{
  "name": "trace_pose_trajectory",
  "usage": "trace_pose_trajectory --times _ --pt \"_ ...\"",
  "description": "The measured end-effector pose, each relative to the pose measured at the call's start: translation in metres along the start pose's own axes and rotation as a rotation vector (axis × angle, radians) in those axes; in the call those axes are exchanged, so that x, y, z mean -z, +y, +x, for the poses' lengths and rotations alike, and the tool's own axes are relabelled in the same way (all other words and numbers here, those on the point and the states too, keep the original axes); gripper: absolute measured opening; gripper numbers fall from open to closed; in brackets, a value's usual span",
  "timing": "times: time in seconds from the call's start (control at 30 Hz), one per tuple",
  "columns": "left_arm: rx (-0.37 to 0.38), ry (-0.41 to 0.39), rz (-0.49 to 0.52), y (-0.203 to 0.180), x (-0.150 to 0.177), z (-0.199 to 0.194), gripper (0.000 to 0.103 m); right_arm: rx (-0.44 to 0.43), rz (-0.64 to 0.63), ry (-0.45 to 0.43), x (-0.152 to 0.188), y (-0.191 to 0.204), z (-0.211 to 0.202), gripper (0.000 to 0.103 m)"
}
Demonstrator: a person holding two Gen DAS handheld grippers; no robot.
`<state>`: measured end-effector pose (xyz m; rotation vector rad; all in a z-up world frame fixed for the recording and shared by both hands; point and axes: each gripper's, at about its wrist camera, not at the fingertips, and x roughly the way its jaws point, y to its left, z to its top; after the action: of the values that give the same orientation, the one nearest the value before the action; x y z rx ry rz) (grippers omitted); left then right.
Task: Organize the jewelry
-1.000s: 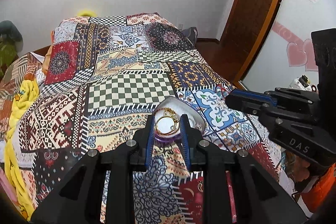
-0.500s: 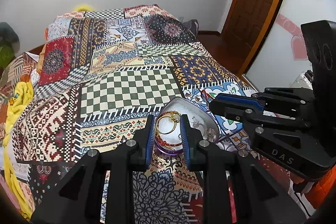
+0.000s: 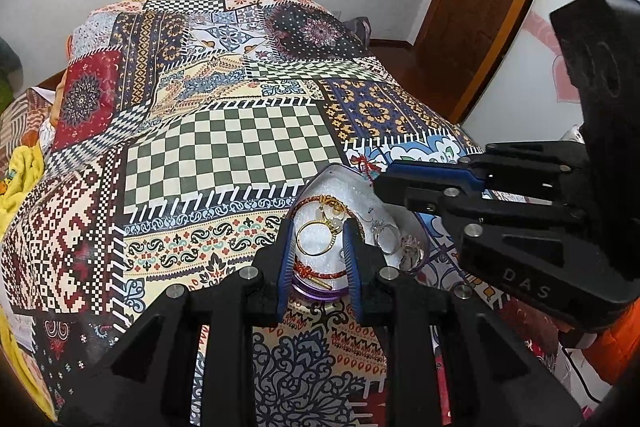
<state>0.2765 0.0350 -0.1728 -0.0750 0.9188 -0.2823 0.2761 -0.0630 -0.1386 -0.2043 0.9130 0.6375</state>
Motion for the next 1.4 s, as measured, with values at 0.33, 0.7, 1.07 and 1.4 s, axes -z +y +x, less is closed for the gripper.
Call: trace_pose_trajectory --times 0.33,0.7,1.07,1.4 --pt "0.012 0.014 -0.018 0.004 0.0 0.001 0.023 0.002 -0.035 0.029 0.002 0.004 0.013 0.008" --pt "0.011 -0.002 -0.018 0.003 0.001 -0.008 0.027 0.012 -0.065 0.048 0.006 0.006 0.014 0.009" --pt "-0.029 -0.09 -0.038 0.005 -0.003 -0.049 0.027 0.035 -0.063 0.012 0.004 0.011 -0.007 0.022" --pt "-0.092 -0.259 -0.033 -0.016 -0.006 -0.122 0.027 0.091 -0.033 -0.179 0.001 0.028 -0.092 0.022"
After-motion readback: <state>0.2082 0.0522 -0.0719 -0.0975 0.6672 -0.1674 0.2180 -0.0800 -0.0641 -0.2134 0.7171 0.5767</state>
